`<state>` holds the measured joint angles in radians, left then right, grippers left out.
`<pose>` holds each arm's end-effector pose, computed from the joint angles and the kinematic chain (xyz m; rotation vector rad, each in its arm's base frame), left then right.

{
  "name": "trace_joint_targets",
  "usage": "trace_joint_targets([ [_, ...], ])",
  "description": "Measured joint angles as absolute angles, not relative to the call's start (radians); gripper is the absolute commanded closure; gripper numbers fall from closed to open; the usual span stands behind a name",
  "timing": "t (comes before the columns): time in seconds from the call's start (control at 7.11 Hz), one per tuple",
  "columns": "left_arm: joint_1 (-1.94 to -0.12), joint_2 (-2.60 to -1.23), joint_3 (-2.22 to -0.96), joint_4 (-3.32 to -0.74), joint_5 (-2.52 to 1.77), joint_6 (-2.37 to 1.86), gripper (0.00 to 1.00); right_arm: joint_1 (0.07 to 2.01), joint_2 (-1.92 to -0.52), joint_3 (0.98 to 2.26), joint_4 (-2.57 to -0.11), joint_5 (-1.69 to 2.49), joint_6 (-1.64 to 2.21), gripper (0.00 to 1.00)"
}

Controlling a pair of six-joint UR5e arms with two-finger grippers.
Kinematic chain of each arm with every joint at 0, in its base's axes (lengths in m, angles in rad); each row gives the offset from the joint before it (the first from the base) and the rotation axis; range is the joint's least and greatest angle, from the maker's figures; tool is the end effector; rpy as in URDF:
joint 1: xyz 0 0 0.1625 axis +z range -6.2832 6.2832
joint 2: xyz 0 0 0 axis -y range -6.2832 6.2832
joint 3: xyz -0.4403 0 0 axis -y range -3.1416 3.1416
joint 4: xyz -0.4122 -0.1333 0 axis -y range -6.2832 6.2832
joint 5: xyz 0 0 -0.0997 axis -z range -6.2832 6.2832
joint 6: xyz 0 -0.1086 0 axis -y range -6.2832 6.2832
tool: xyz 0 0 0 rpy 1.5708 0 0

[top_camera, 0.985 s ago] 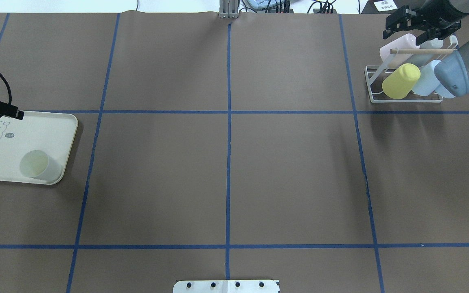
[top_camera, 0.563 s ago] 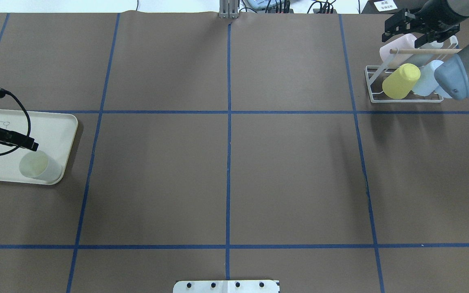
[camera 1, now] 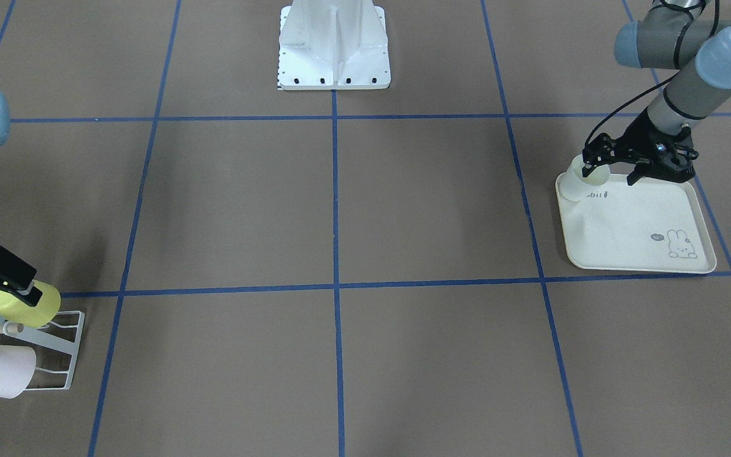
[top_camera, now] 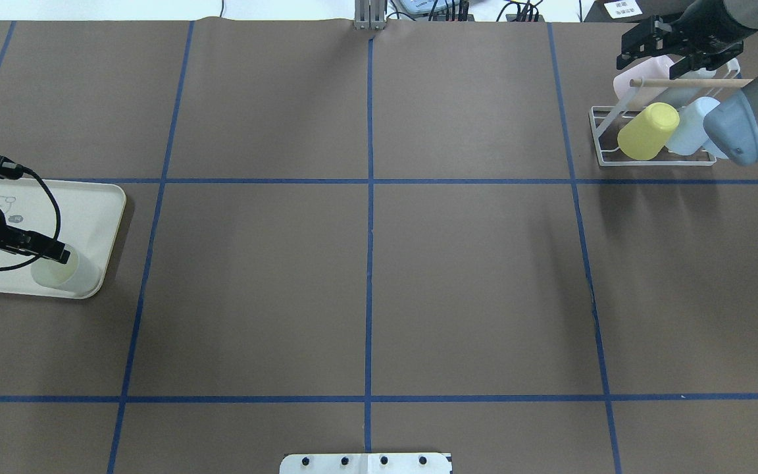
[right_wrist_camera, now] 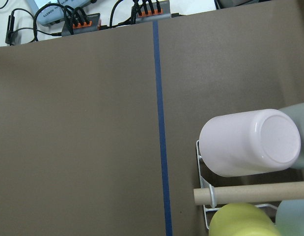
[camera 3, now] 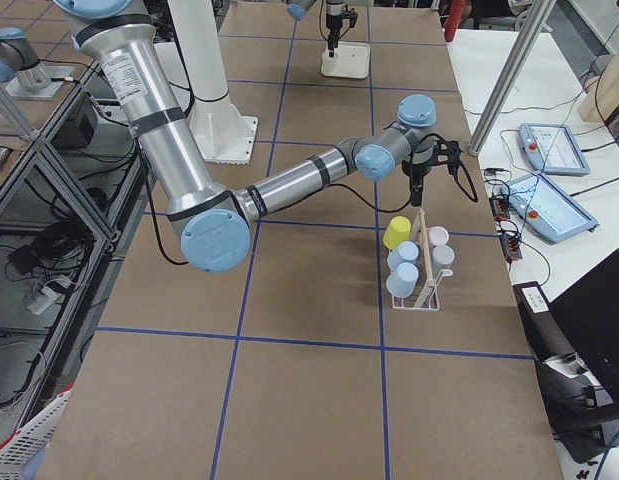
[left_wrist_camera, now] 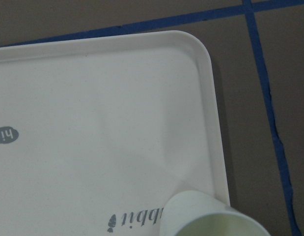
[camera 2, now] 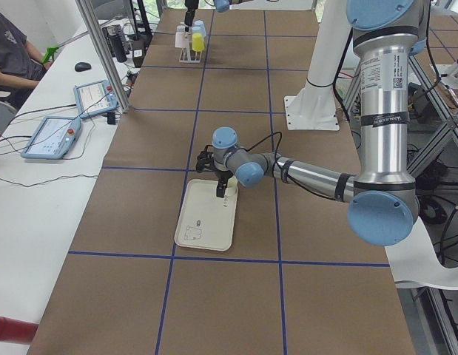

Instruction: Transfer IKEA cup to right arm and place on rack

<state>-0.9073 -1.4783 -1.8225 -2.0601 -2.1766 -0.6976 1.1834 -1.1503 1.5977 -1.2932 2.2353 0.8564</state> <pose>0.2515 -0.4377 0.5465 0.1207 0.8489 0.1644 -0.1965 -0.6572 0.3840 0.1971 -0.9214 0.1931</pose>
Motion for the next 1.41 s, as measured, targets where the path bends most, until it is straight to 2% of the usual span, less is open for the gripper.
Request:
trace_joint_targets([
  [0.14, -0.904, -1.468, -1.823, -2.060, -2.179, -0.698, 0.61, 1.182, -1.152, 1.605, -1.293, 2.235, 0.861, 0.02],
  [0.42, -0.898, -1.461, -1.823, -2.059, -2.188, -0.701, 1.00, 1.181, -1.156, 1.615, -1.293, 2.235, 0.863, 0.02],
  [0.84, -0.896, -1.458, -1.827, -2.058, -2.204, -0.707, 1.00, 1.181, -1.161, 1.635, -1.294, 2.235, 0.864, 0.02],
  [1.41, -1.046, -1.444, -1.890, -2.059, -2.302, -0.719, 1.00, 1.178, -1.164, 1.685, -1.294, 2.230, 0.936, 0.02],
])
